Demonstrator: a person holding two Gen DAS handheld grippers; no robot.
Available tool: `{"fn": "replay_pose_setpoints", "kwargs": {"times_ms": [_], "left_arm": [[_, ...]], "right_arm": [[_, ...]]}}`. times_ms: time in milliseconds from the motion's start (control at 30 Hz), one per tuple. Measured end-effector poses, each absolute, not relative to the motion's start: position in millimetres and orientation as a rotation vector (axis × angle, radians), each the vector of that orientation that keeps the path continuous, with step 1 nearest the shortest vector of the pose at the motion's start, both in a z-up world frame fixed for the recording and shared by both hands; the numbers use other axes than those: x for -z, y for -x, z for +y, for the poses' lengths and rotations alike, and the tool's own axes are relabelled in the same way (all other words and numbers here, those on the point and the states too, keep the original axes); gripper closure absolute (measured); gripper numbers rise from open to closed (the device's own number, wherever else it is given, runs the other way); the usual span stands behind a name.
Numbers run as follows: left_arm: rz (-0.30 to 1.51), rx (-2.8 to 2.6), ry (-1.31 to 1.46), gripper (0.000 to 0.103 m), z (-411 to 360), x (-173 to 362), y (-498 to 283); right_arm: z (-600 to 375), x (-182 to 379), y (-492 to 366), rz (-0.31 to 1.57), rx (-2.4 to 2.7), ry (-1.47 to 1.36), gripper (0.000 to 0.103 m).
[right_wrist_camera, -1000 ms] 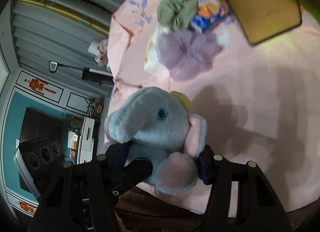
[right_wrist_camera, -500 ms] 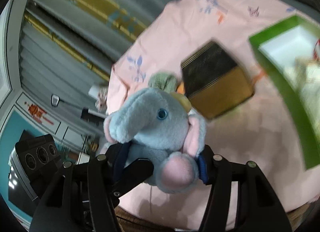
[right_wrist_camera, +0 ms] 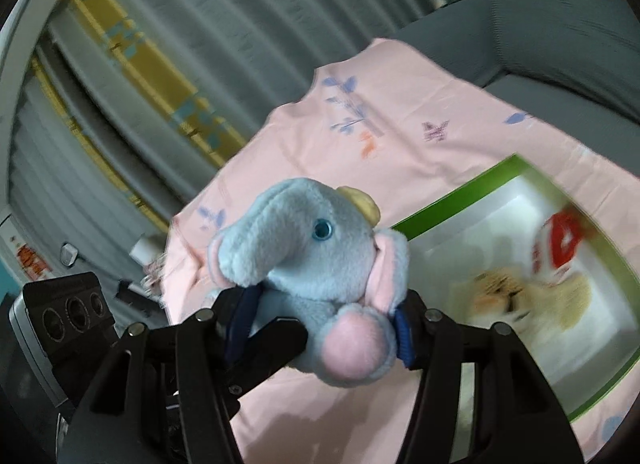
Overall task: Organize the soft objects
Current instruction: 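Carry the elephant with both tools over the green-rimmed box, then open both tools to release the elephant into the box and withdraw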
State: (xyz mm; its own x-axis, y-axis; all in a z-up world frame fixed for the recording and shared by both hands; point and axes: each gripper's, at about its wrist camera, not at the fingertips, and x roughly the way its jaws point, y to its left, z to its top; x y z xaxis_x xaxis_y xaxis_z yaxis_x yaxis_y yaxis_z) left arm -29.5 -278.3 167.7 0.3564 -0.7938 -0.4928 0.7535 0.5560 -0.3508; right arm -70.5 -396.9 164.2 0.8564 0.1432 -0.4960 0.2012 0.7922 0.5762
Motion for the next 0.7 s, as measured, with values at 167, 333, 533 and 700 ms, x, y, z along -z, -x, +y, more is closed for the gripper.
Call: {"fn": "replay_pose_setpoints", "kwargs": {"times_ms": [167, 333, 533, 700], "left_arm": [[0.754, 1.01, 0.07, 0.051, -313.6, -144.0, 6.9], [0.816, 1.005, 0.031, 0.051, -343.4, -121.3, -4.8], [0.851, 0.977, -0.029, 0.051, -360.7, -103.6, -5.7], [0.865, 0.956, -0.047, 0.051, -358.9, -100.3, -2.9]], "right_arm": [[-430.7, -137.3, 56.6, 0.588, 0.146, -0.704, 0.048], [-455.1, -112.6, 48.6, 0.617, 0.211, -0.757, 0.049], [-468.2, -94.8, 44.1, 0.662, 0.286, -0.779, 0.048], [-473.2, -89.3, 45.2, 0.686, 0.344, -0.769, 0.046]]}}
